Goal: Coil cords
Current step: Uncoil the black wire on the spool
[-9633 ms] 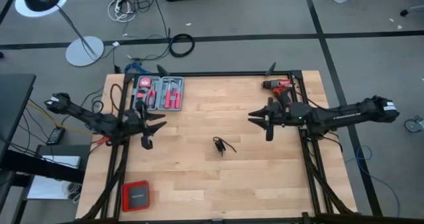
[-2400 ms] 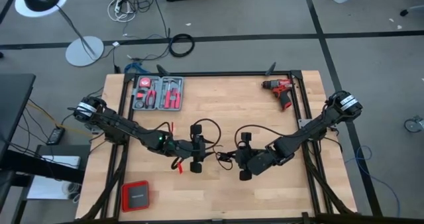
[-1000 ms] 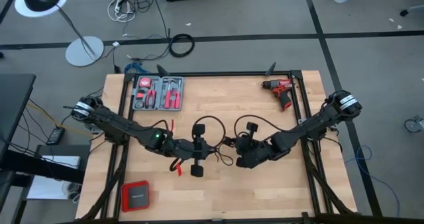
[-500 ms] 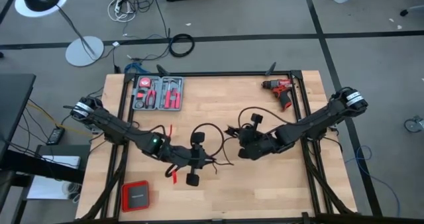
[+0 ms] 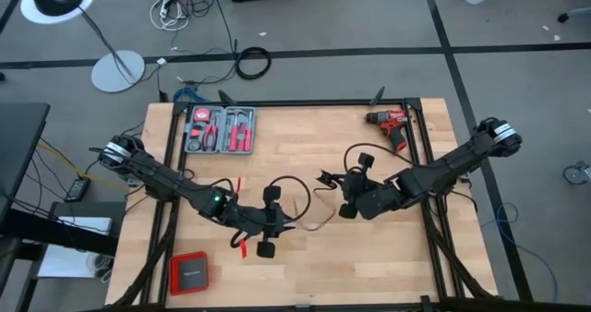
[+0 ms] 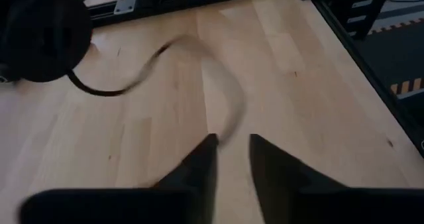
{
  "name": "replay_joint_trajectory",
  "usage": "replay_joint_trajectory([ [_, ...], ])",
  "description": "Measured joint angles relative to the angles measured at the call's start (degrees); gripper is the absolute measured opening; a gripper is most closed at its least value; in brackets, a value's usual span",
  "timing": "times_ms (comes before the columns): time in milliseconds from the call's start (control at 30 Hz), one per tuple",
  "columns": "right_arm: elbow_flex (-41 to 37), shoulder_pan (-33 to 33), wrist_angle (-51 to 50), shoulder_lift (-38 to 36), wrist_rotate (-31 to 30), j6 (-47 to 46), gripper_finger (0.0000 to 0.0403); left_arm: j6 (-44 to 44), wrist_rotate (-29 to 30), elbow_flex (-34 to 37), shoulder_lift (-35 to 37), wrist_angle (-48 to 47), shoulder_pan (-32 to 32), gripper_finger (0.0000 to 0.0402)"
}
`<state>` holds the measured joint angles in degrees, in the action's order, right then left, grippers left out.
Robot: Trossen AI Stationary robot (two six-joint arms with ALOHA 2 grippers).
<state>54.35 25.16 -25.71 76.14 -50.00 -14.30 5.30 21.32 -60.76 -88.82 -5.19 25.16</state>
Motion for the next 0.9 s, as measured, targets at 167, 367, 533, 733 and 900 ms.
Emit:
replay_joint_trajectory([
  [167, 0.0, 0.28, -1.22, 0.5, -0.12, -2.73, 0.0013, -0.31, 2.35, -0.93, -0.06, -4.01, -0.33, 0.0169],
  [367, 0.01, 3.05, 5.35, 3.53, 0.08, -2.37, 0.0013, 0.73, 5.01, -2.35, -0.04, -4.77, -1.56, 0.0174],
  [533, 0.04, 4.09, 7.38, 8.09, -0.07, -2.2, 0.0013, 0.73, 4.08, -2.48, -0.04, -3.37, -2.64, 0.0164],
  [733, 0.0, 4.4, 11.74, 10.47, -1.35, -0.33, 0.0013, 1.07, 3.69, -2.48, -0.04, -6.52, -3.5, 0.0162],
  [900, 0.0, 5.11, 14.94, 10.49, -1.37, 2.9, 0.0013, 4.37, 6.06, -2.48, -0.17, -9.64, -5.25, 0.0164],
])
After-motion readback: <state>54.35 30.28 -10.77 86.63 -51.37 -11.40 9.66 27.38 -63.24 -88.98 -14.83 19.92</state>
